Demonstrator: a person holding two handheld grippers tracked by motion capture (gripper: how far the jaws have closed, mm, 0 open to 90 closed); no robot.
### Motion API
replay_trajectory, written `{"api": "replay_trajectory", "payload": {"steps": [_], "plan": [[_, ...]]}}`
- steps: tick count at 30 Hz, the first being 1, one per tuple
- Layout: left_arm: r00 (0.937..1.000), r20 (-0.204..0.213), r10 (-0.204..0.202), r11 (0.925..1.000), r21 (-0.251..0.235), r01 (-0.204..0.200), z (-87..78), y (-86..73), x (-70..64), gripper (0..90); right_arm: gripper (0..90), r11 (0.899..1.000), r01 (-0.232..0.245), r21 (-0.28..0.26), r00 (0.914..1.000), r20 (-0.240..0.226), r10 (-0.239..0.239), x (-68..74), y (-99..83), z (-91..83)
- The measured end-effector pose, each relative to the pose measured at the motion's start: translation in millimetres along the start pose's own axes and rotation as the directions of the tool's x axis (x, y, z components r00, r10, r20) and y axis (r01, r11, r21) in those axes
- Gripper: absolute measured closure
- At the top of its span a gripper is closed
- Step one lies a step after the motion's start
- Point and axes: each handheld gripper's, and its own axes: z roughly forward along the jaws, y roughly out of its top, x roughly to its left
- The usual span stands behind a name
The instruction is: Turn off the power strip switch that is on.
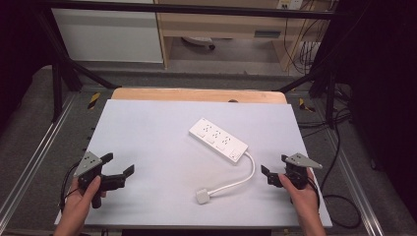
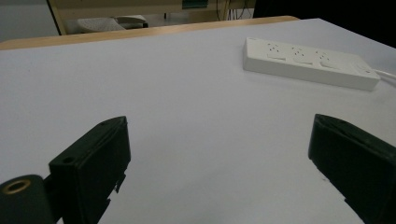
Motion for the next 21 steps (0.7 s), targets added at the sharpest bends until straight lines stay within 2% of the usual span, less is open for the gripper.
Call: {"api": "replay_trajectory", "payload": {"steps": [5, 12, 21], "plan": [[1.0, 0.004, 0.004, 1.0, -0.001, -0.004, 0.3, 0.1, -1.1, 5.5, 6.6, 1.0, -0.015, -0.014, 0.9998, 0.013, 0.015, -2.6, 0.3, -3.4], [0.9999, 0.009, 0.007, 1.0, 0.007, -0.007, 1.1, -0.1, -1.5, 5.5, 6.5, 1.0, -0.012, -0.016, 0.9998, 0.018, 0.012, -1.8, 1.5, -3.3], [0.9999, 0.01, 0.007, 1.0, 0.006, -0.007, 0.9, -0.1, -1.4, 5.6, 5.6, 0.998, -0.015, -0.054, 0.9995, 0.027, 0.017, -0.7, 5.2, -7.5]]}}
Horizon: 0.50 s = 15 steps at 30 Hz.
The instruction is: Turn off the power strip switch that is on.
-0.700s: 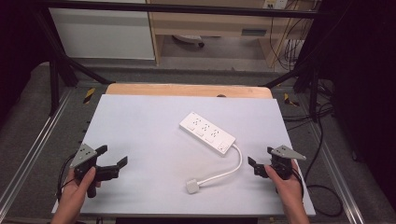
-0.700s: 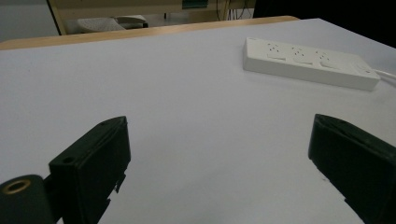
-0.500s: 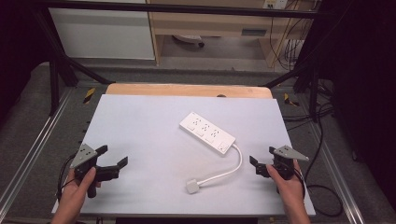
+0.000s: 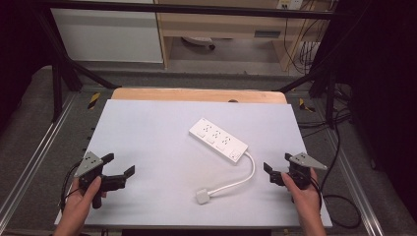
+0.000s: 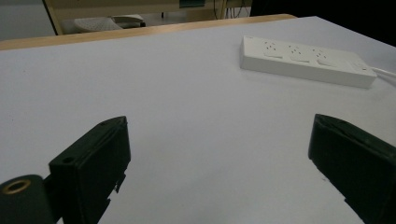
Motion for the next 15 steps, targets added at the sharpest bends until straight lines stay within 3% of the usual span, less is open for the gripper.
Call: {"api": "replay_trajectory", "payload": {"steps": [15], "plan": [[1.0, 0.003, 0.003, 1.0, 0.003, -0.003, 0.4, -0.1, -0.3, 5.5, 3.3, 0.999, -0.04, -0.018, 0.9983, -0.045, 0.039, 4.5, 4.7, -2.8]]}}
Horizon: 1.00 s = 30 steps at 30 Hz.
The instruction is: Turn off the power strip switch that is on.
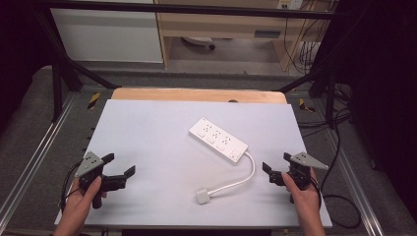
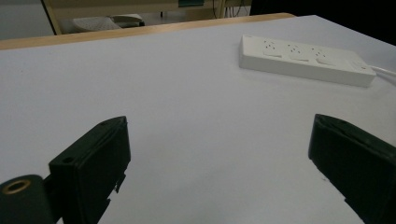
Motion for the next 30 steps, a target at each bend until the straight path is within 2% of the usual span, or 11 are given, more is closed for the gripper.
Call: {"api": "replay_trajectory", "payload": {"steps": [7, 8, 13, 18, 30], "plan": [[1.0, -0.007, 0.0, 0.9999, -0.012, -0.001, -0.9, 0.5, -0.1, 5.5, 3.2, 1.0, 0.018, -0.021, 0.9998, -0.008, -0.018, 7.7, 9.5, -3.5], [0.9999, -0.009, 0.004, 0.9999, -0.01, -0.004, -1.3, 0.8, 0.4, 5.5, 3.2, 0.999, 0.037, -0.026, 0.9992, -0.017, -0.037, 12.0, 15.8, -5.2], [0.9999, -0.009, 0.005, 1.0, -0.002, -0.005, -0.5, -0.1, -0.5, 5.5, 3.0, 0.996, 0.064, -0.055, 0.9969, -0.041, -0.067, 20.4, 34.8, -6.4], [0.9999, -0.01, 0.003, 1.0, -0.001, -0.003, -0.1, -0.6, -0.8, 5.5, 2.9, 0.993, 0.1, -0.061, 0.9937, -0.046, -0.103, 27.1, 49.5, -1.8], [0.9999, -0.01, 0.005, 0.9999, 0.014, -0.005, 1.4, -1.7, -1.4, 5.5, 4.3, 0.995, 0.091, -0.042, 0.9937, -0.062, -0.093, 31.5, 69.9, 13.7]]}}
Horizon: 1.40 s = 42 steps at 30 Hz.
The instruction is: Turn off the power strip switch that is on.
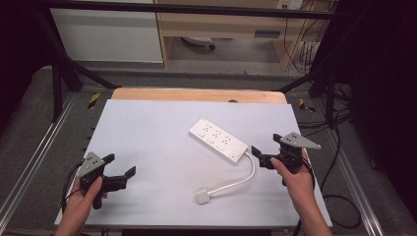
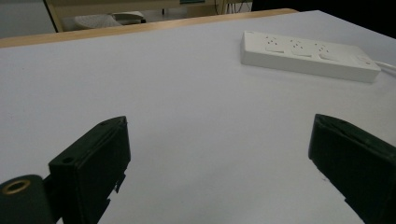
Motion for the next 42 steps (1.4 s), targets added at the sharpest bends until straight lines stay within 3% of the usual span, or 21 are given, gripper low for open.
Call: {"api": "replay_trajectory", "payload": {"steps": [22, 28, 29, 42], "plan": [[1.0, 0.001, -0.002, 1.0, 0.005, 0.002, 0.7, -0.6, -0.3, 5.5, 4.9, 0.999, 0.044, -0.002, 0.9989, -0.013, -0.044, 10.3, 43.7, 28.6], [1.0, 0.002, 0.001, 1.0, 0.01, -0.001, 0.9, -0.8, -0.3, 5.5, 5.7, 1.0, 0.03, -0.007, 0.9993, -0.02, -0.031, 9.9, 50.8, 35.3], [1.0, 0.002, 0.001, 1.0, 0.01, -0.001, 1.0, -0.7, -0.3, 5.5, 6.0, 1.0, 0.006, -0.021, 0.9993, -0.036, -0.007, 9.0, 52.4, 36.8], [1.0, 0.003, 0.001, 0.9999, 0.01, -0.001, 1.1, -0.9, -0.3, 5.5, 13.7, 0.998, 0.019, -0.068, 0.9997, 0.014, -0.018, 4.7, 63.8, 39.0]]}}
